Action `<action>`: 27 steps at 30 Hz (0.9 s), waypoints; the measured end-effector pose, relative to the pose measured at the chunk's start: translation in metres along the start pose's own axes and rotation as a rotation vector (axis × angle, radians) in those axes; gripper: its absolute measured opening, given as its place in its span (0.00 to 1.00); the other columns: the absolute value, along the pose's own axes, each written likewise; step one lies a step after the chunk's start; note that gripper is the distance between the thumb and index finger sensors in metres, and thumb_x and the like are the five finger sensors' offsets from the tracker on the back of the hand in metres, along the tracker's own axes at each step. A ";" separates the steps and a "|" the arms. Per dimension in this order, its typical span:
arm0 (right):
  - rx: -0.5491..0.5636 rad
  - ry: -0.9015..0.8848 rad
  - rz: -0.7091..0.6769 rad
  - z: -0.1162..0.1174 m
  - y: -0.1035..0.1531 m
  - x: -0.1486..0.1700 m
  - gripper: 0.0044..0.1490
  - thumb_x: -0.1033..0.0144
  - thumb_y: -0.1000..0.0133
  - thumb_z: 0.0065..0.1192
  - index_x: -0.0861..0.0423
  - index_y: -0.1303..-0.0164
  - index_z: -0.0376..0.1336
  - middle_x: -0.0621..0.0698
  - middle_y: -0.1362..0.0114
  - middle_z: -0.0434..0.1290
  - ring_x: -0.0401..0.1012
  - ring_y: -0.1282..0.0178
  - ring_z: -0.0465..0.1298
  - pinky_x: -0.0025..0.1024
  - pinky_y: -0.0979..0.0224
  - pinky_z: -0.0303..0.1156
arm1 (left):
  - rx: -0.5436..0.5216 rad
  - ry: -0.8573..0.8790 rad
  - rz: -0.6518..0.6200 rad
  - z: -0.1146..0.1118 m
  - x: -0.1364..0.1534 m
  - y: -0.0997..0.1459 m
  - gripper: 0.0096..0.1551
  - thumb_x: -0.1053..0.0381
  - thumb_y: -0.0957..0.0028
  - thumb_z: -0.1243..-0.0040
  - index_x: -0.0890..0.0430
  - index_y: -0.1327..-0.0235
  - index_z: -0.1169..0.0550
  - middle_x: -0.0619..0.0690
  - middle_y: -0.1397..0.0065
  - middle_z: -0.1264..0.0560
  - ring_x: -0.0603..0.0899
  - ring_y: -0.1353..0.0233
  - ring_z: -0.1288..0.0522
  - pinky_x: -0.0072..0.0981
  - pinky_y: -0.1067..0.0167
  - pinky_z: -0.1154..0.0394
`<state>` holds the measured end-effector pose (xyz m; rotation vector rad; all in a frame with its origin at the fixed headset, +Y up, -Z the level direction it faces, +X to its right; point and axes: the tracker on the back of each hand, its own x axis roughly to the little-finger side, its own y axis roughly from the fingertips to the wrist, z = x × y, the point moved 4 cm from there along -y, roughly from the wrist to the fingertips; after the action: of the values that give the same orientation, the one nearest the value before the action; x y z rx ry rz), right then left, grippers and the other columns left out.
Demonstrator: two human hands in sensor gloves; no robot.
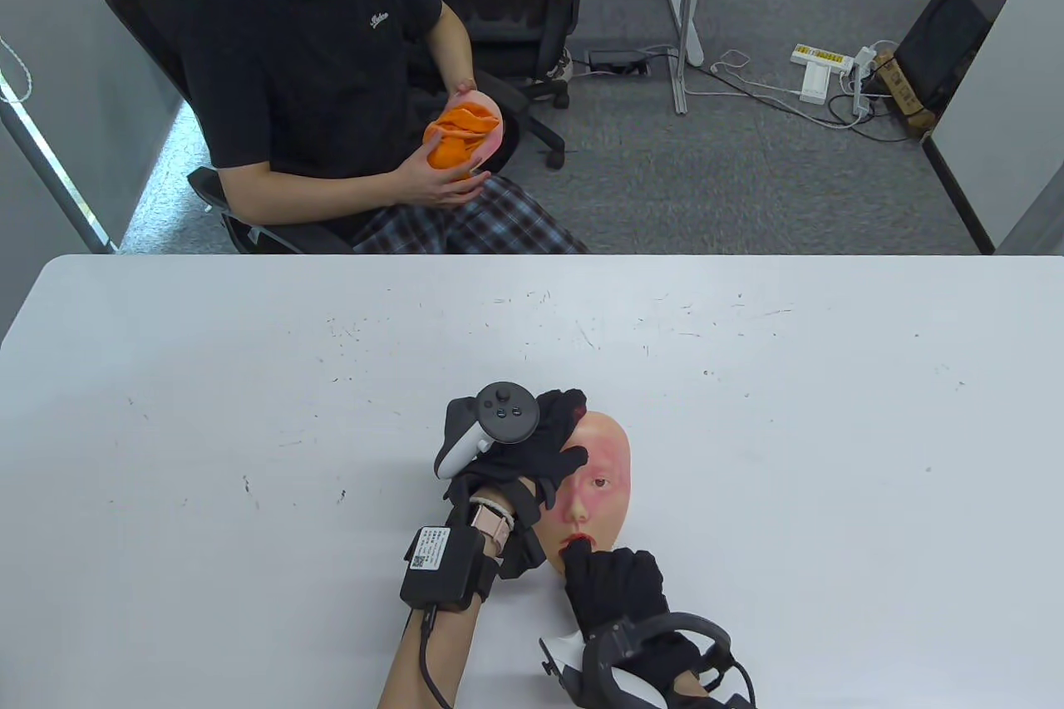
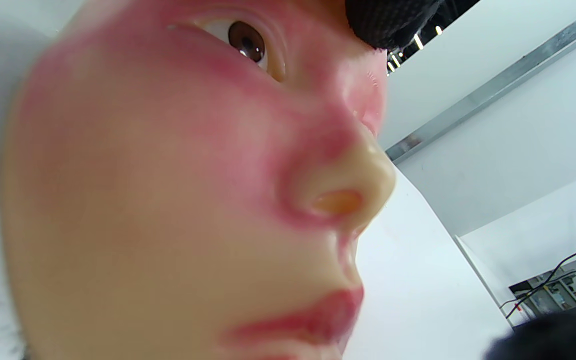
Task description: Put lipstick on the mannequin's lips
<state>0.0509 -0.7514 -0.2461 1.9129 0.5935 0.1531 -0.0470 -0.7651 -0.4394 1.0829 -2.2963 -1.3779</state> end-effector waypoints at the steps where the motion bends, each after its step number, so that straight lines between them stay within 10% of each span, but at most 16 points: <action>1: -0.005 -0.006 0.032 0.002 0.000 0.007 0.32 0.47 0.51 0.56 0.48 0.39 0.67 0.40 0.58 0.79 0.40 0.52 0.81 0.39 0.42 0.76 | 0.001 0.000 0.000 0.000 0.000 0.000 0.45 0.43 0.45 0.45 0.35 0.19 0.54 0.45 0.14 0.61 0.58 0.16 0.62 0.57 0.20 0.60; 27: -0.226 -0.470 0.091 0.035 -0.004 0.046 0.32 0.50 0.50 0.56 0.51 0.37 0.65 0.44 0.56 0.77 0.43 0.49 0.79 0.44 0.39 0.72 | 0.003 0.010 0.000 0.000 0.001 0.000 0.45 0.43 0.45 0.45 0.35 0.19 0.54 0.45 0.14 0.61 0.58 0.16 0.62 0.57 0.20 0.60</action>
<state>0.1022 -0.7581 -0.2721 1.6769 0.1643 -0.1648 -0.0475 -0.7658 -0.4393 1.0883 -2.2917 -1.3668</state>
